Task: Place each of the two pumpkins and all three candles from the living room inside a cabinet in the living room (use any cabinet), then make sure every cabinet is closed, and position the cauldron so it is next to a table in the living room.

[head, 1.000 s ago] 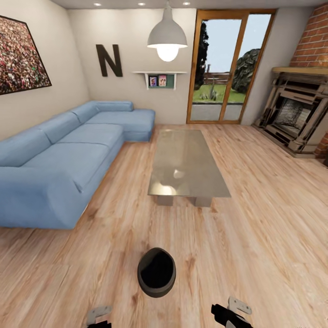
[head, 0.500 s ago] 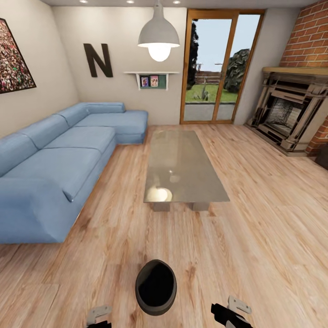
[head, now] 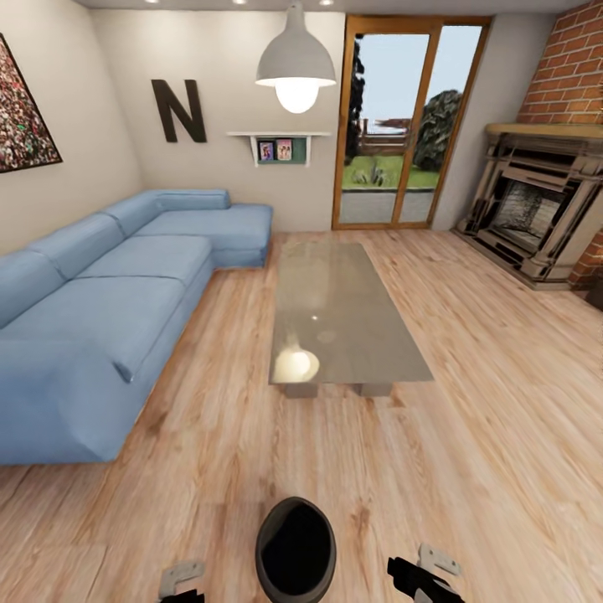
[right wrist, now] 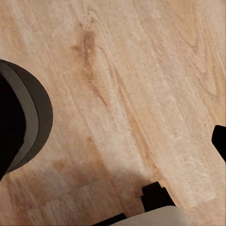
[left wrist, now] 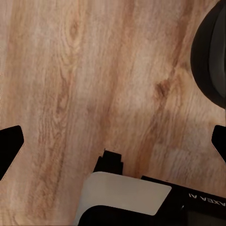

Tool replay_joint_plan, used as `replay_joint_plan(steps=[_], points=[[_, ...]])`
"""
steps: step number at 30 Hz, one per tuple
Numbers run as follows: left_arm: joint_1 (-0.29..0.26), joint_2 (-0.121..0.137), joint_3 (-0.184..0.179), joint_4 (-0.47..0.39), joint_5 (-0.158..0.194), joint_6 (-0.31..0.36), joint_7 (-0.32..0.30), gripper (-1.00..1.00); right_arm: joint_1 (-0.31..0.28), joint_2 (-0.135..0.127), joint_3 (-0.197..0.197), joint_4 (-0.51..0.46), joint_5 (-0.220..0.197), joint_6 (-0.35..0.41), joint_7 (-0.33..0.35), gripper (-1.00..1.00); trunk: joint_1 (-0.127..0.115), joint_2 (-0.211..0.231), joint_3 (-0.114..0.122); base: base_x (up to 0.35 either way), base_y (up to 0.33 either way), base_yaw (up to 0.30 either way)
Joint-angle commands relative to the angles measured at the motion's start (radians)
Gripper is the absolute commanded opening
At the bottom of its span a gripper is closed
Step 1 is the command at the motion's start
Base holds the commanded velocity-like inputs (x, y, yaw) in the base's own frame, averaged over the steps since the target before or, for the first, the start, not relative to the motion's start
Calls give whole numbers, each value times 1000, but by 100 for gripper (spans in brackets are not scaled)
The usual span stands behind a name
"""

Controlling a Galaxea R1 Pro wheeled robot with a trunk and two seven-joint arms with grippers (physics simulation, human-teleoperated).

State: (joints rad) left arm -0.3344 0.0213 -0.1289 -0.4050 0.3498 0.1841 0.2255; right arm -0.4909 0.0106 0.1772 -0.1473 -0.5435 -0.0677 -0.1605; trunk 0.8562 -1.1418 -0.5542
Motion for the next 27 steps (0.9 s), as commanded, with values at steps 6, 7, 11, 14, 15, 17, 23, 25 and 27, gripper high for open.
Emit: replay_joint_plan(steps=[6,7,11,14,15,17,23,25,27], points=[[0,1,0,0,1,0,0,100,0,0,-1,-3,-1,0,0,100,0,0,6,151,113,-191],[0,1,0,-1,0,0,0,100,0,0,-1,-3,-1,0,0,100,0,0,6,37,32,-136],[0,2,0,0,1,0,0,100,0,0,-1,-4,-1,-1,-1,100,0,0,7,131,93,-50],[0,2,0,0,1,0,0,100,0,0,0,-4,-1,-1,-1,100,0,0,7,196,137,-12],[0,2,0,0,1,0,0,100,0,0,0,-4,-1,0,-1,100,0,0,7,111,76,-6],[0,2,0,0,1,0,0,100,0,1,0,-5,-1,0,-1,100,0,0,7,64,44,-3],[0,2,0,0,1,0,0,100,0,2,1,-4,-1,1,-1,100,0,0,7,92,103,-1],[0,2,0,0,2,0,0,100,0,2,2,-4,0,2,-1,100,0,0,7,43,40,0],[1,2,4,-3,4,2,-1,100,0,3,5,-6,0,10,-1,100,0,0,7,20,18,0]])
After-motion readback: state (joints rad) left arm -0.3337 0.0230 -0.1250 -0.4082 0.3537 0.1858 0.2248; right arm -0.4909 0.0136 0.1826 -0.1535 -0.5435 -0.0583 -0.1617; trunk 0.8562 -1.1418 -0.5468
